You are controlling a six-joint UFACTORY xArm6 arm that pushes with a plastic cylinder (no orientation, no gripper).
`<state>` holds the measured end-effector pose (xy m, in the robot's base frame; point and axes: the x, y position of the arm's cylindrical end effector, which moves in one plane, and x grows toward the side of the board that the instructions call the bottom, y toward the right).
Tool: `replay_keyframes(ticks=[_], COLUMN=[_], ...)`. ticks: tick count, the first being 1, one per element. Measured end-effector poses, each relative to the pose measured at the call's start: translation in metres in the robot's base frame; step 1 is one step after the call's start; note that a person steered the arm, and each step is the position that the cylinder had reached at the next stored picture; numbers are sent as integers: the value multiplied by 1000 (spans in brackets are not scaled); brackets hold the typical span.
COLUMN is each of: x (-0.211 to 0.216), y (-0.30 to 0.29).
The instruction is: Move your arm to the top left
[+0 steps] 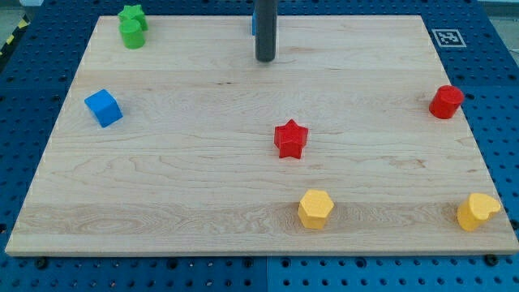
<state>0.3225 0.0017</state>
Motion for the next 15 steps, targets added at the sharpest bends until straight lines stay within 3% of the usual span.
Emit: replay_keyframes(ticks=[1,7,9,11,12,15], x=[21,20,17,-24,-37,-44], y=[-7,-9,-125,-273,-299,-306])
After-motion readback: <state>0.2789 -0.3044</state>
